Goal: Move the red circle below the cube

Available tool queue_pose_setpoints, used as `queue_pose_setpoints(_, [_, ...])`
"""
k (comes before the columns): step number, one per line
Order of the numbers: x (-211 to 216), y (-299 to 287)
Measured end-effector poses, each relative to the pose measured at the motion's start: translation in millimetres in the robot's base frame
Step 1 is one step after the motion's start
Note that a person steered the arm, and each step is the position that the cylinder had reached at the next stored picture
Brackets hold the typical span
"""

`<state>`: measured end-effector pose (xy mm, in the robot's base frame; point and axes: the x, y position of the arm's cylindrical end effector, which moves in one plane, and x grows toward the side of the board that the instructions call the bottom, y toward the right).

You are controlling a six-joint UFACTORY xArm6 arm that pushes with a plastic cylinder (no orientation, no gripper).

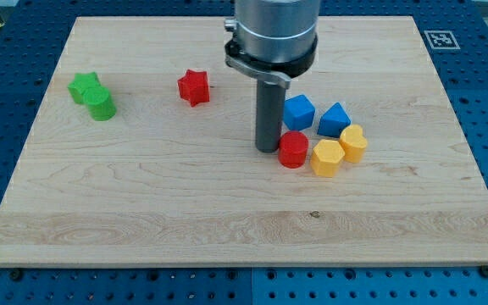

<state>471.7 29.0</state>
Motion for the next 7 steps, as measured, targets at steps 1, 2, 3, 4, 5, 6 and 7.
queue_pose_setpoints(1, [-1, 0])
queue_pose_setpoints(2, [-5, 2])
queue_pose_setpoints(3, [-6, 2])
queue_pose_setpoints(4, [-19, 2])
queue_pose_setpoints(5, [-19, 2])
queue_pose_setpoints(6, [-22, -27])
queue_pose_setpoints(7, [-49, -37])
